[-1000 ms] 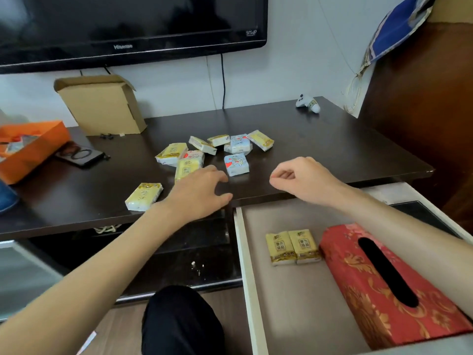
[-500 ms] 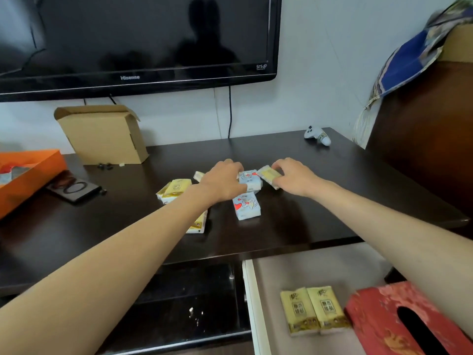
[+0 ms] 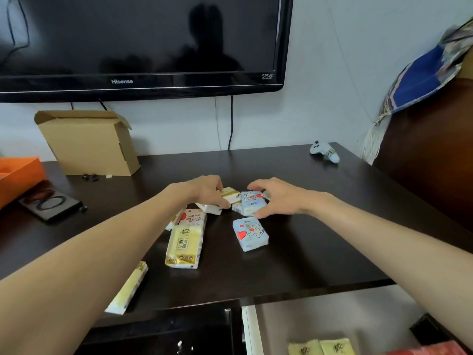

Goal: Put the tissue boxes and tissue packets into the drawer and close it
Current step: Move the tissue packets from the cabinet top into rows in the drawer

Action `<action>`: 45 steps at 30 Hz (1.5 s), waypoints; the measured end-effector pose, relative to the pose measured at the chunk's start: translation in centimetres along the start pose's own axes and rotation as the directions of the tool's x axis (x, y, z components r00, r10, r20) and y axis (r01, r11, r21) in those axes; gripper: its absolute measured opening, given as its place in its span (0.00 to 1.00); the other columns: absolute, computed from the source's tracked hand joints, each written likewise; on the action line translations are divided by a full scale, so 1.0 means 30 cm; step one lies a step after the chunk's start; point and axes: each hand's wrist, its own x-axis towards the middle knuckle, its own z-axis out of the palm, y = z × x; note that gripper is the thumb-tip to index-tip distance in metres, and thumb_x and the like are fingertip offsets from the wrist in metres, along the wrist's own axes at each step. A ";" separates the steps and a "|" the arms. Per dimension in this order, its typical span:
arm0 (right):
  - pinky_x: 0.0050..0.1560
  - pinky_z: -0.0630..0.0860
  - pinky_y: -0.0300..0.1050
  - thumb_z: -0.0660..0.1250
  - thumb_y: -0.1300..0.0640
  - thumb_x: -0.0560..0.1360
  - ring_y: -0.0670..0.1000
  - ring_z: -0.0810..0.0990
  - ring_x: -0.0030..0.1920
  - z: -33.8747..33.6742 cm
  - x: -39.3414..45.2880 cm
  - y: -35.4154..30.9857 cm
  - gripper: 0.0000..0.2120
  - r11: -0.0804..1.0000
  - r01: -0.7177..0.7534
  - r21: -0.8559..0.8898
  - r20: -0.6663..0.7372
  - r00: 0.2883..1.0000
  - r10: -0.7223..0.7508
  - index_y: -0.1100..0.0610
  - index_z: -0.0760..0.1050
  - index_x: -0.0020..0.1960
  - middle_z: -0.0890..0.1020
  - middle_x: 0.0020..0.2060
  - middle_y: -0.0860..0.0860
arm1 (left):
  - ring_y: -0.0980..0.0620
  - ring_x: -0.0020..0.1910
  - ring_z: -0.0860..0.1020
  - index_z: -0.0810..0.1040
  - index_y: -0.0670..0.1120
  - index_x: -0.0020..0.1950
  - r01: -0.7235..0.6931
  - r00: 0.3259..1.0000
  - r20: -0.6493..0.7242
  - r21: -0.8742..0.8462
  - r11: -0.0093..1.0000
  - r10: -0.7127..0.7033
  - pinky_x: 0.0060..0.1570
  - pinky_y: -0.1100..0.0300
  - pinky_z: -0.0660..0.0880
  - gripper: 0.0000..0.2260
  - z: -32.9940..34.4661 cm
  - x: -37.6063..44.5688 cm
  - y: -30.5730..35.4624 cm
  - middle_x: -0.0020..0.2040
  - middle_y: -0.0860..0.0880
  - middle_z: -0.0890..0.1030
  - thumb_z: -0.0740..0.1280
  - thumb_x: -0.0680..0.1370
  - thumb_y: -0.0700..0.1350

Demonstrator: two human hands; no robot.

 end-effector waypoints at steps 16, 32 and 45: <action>0.55 0.76 0.45 0.76 0.37 0.68 0.39 0.72 0.60 -0.019 -0.399 0.010 0.32 0.992 0.120 -0.043 -0.278 0.952 -0.127 0.42 0.71 0.69 0.77 0.60 0.37 | 0.52 0.55 0.76 0.70 0.51 0.66 -0.220 0.923 -0.323 0.007 0.975 0.211 0.53 0.48 0.76 0.33 0.023 -0.448 0.164 0.60 0.52 0.78 0.74 0.67 0.64; 0.50 0.72 0.33 0.70 0.33 0.69 0.33 0.73 0.58 0.289 -1.078 0.106 0.28 0.993 0.038 -0.108 -0.062 0.997 -0.045 0.35 0.66 0.65 0.73 0.56 0.31 | 0.56 0.51 0.75 0.70 0.56 0.58 -0.441 0.892 -0.129 -0.043 0.896 0.433 0.50 0.58 0.75 0.26 0.568 -0.968 0.463 0.57 0.57 0.73 0.72 0.67 0.65; 0.69 0.57 0.42 0.60 0.29 0.72 0.45 0.72 0.52 0.374 -1.128 0.071 0.23 0.847 0.225 -0.482 0.130 0.974 -0.185 0.46 0.73 0.53 0.76 0.49 0.40 | 0.50 0.57 0.74 0.69 0.50 0.58 -0.469 0.868 -0.045 0.254 0.846 0.494 0.63 0.54 0.67 0.27 0.726 -0.999 0.510 0.58 0.52 0.77 0.68 0.69 0.66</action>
